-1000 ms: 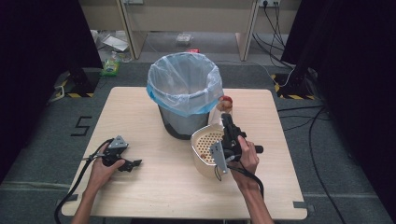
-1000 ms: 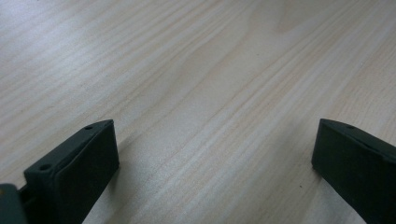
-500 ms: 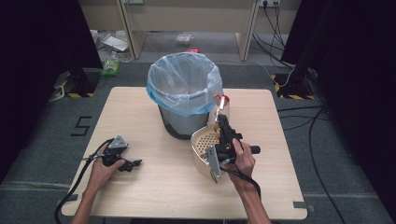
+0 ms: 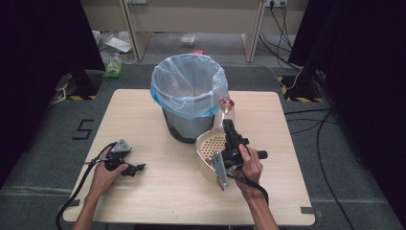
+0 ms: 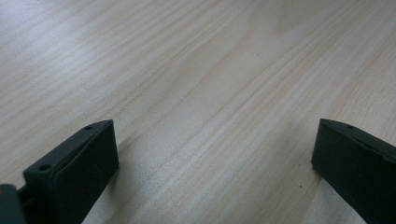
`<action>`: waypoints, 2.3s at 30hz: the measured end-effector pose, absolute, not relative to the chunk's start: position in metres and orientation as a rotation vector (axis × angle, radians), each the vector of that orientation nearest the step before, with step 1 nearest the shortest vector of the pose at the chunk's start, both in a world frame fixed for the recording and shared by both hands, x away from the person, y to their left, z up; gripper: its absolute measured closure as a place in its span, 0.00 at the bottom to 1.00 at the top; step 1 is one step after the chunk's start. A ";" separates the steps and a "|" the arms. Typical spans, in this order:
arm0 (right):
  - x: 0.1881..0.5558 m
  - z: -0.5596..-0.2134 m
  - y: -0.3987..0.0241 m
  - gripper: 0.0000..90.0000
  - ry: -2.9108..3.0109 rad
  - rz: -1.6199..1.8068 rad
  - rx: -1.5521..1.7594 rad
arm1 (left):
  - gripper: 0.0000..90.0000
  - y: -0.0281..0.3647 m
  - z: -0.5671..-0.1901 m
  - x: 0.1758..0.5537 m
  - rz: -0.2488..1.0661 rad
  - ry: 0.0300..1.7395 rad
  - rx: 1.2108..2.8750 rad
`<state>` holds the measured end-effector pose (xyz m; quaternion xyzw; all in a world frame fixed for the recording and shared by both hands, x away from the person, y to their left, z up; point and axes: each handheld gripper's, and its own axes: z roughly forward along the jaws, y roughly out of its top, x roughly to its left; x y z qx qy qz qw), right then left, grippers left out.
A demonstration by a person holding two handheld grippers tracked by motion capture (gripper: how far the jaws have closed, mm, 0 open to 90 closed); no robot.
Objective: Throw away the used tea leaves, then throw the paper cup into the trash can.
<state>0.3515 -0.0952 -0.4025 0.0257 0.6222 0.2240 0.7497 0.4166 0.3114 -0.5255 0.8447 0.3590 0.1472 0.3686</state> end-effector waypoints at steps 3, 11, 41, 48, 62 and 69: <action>0.352 -0.402 -0.097 0.98 1.382 0.494 0.083 | 0.00 0.311 -0.526 0.417 0.379 0.921 2.170; 0.351 -0.401 -0.098 0.98 1.376 0.487 0.078 | 0.00 0.311 -0.526 0.417 0.378 0.922 2.168; 0.404 -0.366 -0.185 0.98 1.678 1.117 0.891 | 0.00 0.311 -0.526 0.417 0.375 0.924 2.168; 0.411 -0.331 -0.192 0.97 1.645 1.150 0.882 | 0.00 0.311 -0.526 0.417 0.375 0.924 2.168; 0.431 -0.278 -0.181 0.98 1.622 1.205 0.865 | 0.00 0.311 -0.526 0.417 0.376 0.923 2.169; 0.443 -0.247 -0.152 0.98 1.657 1.231 0.810 | 0.00 0.311 -0.526 0.417 0.377 0.923 2.168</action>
